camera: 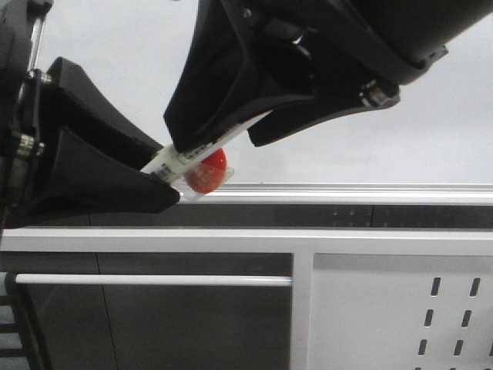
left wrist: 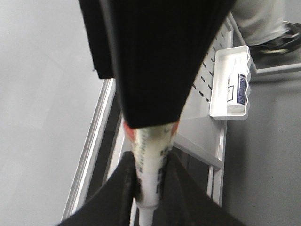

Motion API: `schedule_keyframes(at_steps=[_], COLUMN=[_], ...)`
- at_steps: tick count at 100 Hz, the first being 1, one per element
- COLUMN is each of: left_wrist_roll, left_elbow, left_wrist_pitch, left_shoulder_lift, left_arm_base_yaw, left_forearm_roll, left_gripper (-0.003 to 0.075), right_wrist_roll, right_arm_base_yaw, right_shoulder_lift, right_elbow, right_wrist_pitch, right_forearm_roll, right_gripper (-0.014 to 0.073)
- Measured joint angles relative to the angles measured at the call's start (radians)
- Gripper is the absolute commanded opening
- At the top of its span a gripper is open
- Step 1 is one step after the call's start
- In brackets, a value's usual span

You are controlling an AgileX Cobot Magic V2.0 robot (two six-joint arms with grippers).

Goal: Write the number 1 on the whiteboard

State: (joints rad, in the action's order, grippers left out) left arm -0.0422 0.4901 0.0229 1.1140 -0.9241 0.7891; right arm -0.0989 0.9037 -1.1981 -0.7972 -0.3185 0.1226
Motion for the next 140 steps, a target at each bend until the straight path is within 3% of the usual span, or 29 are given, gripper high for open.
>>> schedule_keyframes(at_steps=[22, 31, 41, 56, 63, 82, 91, 110, 117, 140], left_wrist_roll=[0.0, 0.0, 0.0, 0.0, 0.0, -0.002, -0.018, -0.077, -0.117, -0.258], left_elbow=[0.0, 0.0, 0.001, 0.002, 0.006, 0.052, 0.07, 0.078, 0.076, 0.005], left_wrist_pitch=[-0.007, -0.007, -0.007, -0.005, -0.007, -0.064, -0.101, -0.234, -0.262, -0.267], left_shoulder_lift=[0.0, 0.0, 0.0, 0.0, 0.0, -0.022, -0.053, -0.167, -0.218, -0.378], left_arm_base_yaw=[0.0, 0.0, 0.0, 0.0, 0.0, 0.0, 0.0, 0.0, 0.0, 0.0], left_forearm_roll=[0.0, 0.0, 0.0, 0.005, 0.005, -0.006, -0.052, -0.217, -0.25, -0.274], left_gripper=[-0.0018, -0.0018, -0.0018, 0.001, 0.0088, 0.0432, 0.0487, 0.0478, 0.0426, 0.0038], right_wrist_roll=[0.0, 0.0, 0.0, 0.0, 0.0, 0.0, 0.0, 0.0, -0.015, -0.104], right_arm_base_yaw=[0.0, 0.0, 0.004, 0.011, 0.011, 0.004, 0.004, 0.002, 0.002, 0.002], right_shoulder_lift=[0.0, 0.0, 0.0, 0.003, 0.008, 0.059, 0.097, 0.178, 0.202, 0.287], right_elbow=[0.0, 0.0, -0.004, -0.008, -0.008, -0.006, -0.006, -0.006, -0.006, 0.051], right_wrist_pitch=[-0.004, -0.008, -0.014, -0.023, -0.023, -0.052, -0.058, -0.085, -0.097, -0.044], right_forearm_roll=[0.0, 0.004, 0.017, 0.03, 0.025, -0.08, -0.123, -0.211, -0.246, -0.371], right_gripper=[0.0316, 0.0185, -0.0083, -0.0074, -0.0074, -0.0071, -0.0071, -0.0069, -0.0064, -0.0049])
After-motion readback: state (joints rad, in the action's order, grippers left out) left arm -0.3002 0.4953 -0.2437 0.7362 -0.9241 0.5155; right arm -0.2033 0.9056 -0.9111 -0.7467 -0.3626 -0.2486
